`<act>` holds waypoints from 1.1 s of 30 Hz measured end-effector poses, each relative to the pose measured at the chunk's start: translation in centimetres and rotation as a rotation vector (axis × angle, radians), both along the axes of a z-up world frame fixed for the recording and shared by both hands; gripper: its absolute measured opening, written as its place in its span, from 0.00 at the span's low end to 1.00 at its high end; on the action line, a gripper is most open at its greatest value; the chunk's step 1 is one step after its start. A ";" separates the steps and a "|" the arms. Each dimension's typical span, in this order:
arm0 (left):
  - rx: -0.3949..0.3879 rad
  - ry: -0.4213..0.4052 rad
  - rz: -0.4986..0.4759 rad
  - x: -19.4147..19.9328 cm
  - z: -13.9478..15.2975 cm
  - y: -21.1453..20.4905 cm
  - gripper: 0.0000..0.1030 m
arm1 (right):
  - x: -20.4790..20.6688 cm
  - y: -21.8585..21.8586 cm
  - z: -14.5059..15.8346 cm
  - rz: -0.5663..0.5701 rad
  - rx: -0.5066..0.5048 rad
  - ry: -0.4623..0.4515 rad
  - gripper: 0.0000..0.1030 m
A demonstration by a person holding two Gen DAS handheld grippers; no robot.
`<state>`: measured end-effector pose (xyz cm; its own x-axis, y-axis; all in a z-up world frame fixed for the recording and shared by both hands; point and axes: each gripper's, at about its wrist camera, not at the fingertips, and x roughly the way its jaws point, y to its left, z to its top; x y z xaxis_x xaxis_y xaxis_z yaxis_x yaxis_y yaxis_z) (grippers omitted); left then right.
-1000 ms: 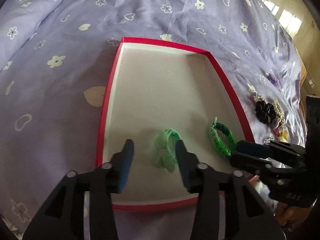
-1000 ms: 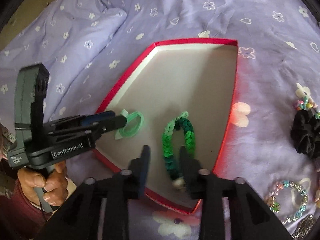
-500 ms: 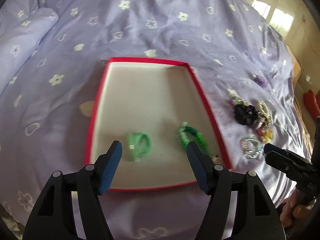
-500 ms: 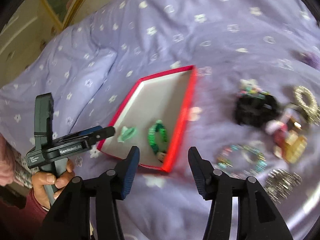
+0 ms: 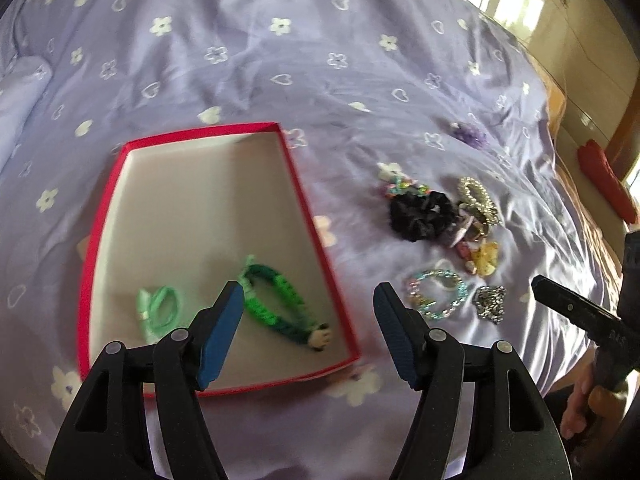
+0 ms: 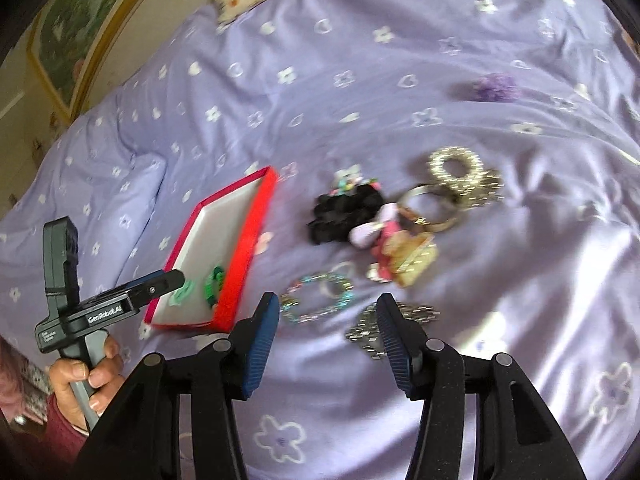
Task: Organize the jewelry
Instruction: 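Grasp the black scrunchie with the left tool while the right tool grasps the gold watch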
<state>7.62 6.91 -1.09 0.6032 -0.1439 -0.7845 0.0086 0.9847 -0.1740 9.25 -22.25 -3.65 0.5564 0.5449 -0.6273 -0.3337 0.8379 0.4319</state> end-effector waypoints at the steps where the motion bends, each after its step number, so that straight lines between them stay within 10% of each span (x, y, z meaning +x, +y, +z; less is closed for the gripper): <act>1: 0.001 -0.001 -0.006 0.2 0.1 -0.4 0.65 | 0.1 -0.3 -0.1 -0.009 0.000 -0.001 0.51; 25: -0.001 0.146 -0.157 12.3 -4.2 -8.3 0.62 | 10.5 -2.7 -3.8 -0.183 -0.033 0.163 0.33; 33: -0.017 0.182 -0.187 14.8 -6.6 -9.9 0.25 | 12.1 -2.2 -5.2 -0.194 -0.073 0.165 0.16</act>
